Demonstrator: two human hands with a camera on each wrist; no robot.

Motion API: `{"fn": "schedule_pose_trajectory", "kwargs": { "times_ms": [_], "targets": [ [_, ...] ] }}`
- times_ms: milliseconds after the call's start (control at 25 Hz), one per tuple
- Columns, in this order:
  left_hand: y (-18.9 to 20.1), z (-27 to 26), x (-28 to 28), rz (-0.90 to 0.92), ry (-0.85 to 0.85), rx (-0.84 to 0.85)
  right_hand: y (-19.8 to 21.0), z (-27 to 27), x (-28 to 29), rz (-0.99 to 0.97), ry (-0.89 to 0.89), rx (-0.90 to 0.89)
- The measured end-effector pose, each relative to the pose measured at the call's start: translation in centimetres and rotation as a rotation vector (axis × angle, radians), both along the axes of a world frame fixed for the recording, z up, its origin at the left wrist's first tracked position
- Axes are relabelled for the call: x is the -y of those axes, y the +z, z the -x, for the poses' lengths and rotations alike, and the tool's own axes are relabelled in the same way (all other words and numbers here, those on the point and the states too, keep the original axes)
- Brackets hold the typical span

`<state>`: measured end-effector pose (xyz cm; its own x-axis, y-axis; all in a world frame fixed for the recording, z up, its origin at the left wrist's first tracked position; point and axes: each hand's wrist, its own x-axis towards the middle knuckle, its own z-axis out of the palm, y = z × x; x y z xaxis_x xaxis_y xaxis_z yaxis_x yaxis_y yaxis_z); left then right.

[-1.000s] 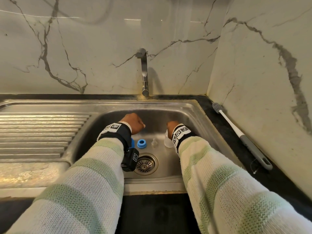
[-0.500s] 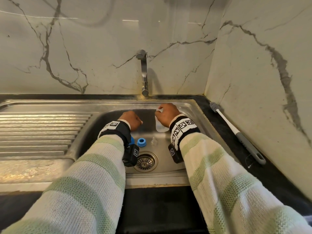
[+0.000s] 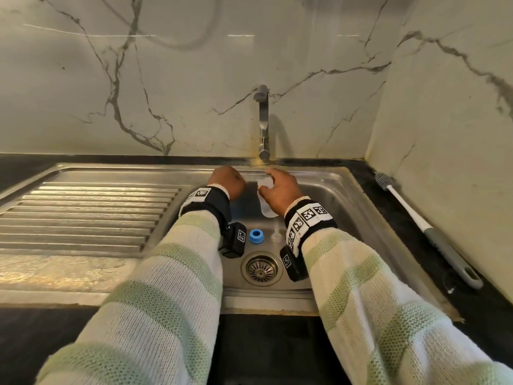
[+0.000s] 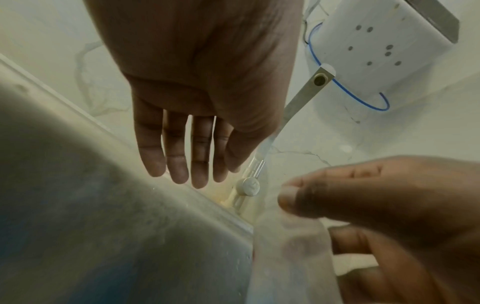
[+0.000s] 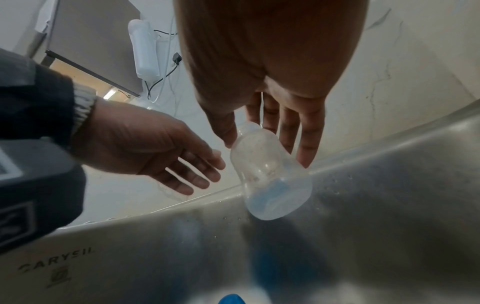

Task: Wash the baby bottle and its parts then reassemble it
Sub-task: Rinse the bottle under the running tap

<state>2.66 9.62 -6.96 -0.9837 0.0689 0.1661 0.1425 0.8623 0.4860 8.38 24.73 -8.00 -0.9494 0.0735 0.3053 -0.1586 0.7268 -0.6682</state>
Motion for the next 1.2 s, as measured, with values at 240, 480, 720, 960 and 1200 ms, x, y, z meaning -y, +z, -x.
{"fn": "schedule_pose_trajectory", "kwargs": {
  "times_ms": [240, 480, 720, 960, 1200],
  "targets": [
    [5.0, 5.0, 0.1, 0.132, -0.064, -0.078, -1.2, 1.5, -0.1, 0.019, 0.027, 0.032],
    [6.0, 9.2, -3.0, 0.190, -0.199, -0.124, -2.0, 2.6, 0.4, 0.099, 0.015, -0.038],
    [6.1, 10.4, -5.0, 0.140, -0.273, -0.148, -2.4, 3.3, 1.0, 0.099, 0.024, -0.044],
    [5.7, 11.1, -4.6, -0.095, -0.248, -0.112, -2.7, 3.7, 0.9, 0.108, -0.006, -0.052],
    [5.1, 11.9, -4.0, -0.189, -0.259, -0.055, -2.7, 3.8, 0.7, 0.090, -0.010, -0.052]
  ]
}}
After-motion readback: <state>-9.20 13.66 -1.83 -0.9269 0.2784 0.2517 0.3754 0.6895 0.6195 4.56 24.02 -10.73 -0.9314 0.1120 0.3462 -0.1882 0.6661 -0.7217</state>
